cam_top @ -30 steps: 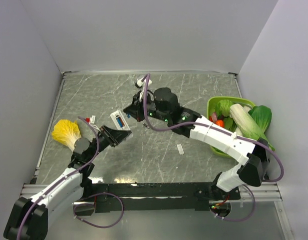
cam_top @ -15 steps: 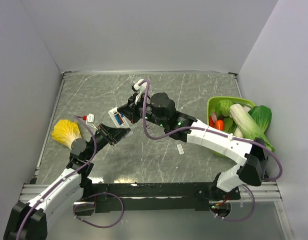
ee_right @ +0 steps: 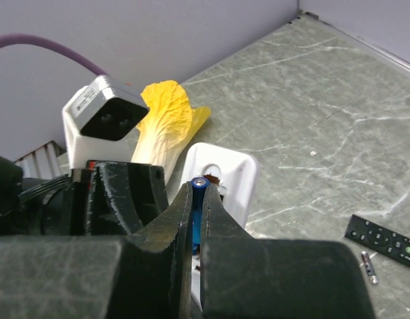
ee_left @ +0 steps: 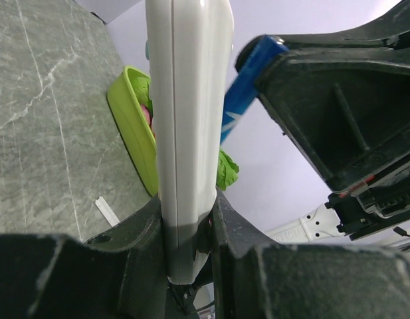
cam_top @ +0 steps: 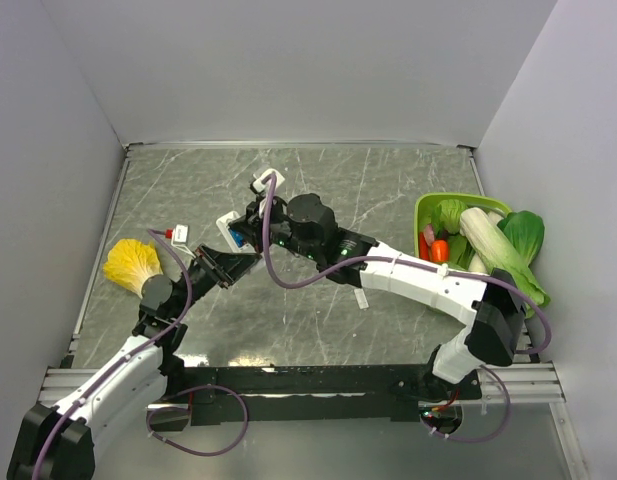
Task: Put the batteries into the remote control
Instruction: Load the battery into the remote control.
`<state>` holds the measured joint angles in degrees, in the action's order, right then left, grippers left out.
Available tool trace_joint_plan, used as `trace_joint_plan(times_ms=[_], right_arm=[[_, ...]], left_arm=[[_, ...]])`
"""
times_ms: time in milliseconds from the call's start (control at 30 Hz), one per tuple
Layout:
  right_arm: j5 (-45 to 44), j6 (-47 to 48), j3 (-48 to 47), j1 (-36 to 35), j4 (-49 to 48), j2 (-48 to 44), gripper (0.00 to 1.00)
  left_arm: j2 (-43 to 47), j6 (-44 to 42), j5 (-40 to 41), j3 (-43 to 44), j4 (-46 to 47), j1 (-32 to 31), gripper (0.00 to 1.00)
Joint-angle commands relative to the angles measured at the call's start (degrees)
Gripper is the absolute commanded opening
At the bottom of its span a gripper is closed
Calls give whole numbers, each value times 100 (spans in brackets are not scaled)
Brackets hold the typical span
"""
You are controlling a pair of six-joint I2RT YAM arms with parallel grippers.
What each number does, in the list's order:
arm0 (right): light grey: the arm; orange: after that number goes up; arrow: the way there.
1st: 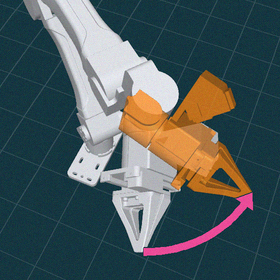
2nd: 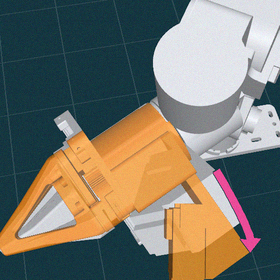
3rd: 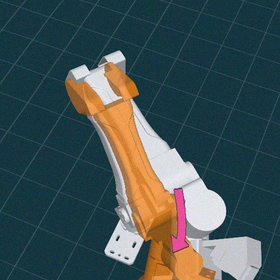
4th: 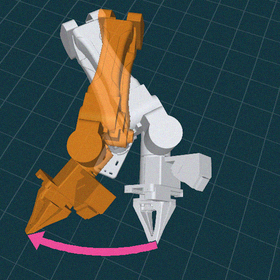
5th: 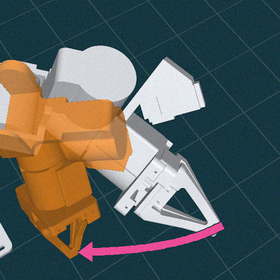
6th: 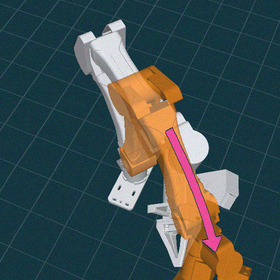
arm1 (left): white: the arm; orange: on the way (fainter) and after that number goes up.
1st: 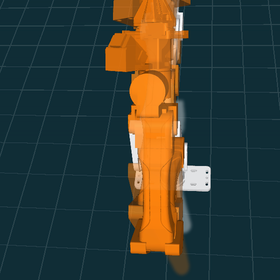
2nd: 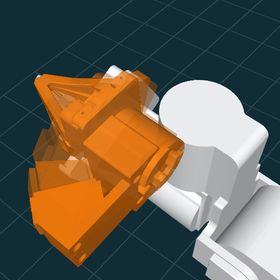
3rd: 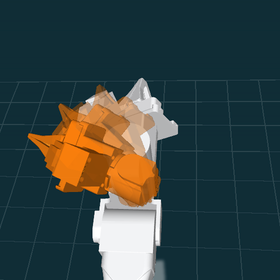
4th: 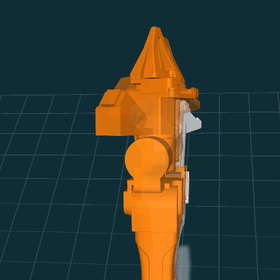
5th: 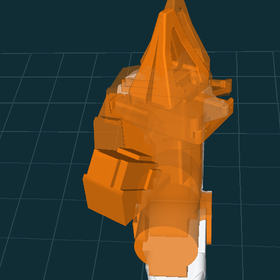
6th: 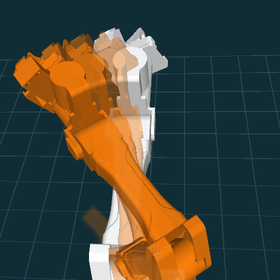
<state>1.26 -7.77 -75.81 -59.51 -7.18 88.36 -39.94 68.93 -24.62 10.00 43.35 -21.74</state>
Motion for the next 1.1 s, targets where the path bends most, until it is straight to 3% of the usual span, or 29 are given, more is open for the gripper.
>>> trace_joint_plan(times_ms=[0, 233, 400, 533, 933, 1067], right_arm=[[-380, 241, 171, -70, -591, 15, 0], [-582, 452, 321, -149, -636, 41, 0], [-600, 513, 348, -219, -548, 41, 14], [-635, 513, 313, -263, -442, 15, 31], [-750, 723, -56, -246, -65, -266, 54], [-294, 1067, -381, -149, 348, -424, 65]], left_arm=[[74, 104, -43, 266, 262, 20, 2], [92, 130, 10, 274, 217, 20, 2], [66, 121, 28, 266, 217, 20, 2], [66, 112, 19, 257, 200, 20, 2], [74, 60, 10, 248, 156, 20, 2], [48, 24, -51, 248, 129, 20, 2]])
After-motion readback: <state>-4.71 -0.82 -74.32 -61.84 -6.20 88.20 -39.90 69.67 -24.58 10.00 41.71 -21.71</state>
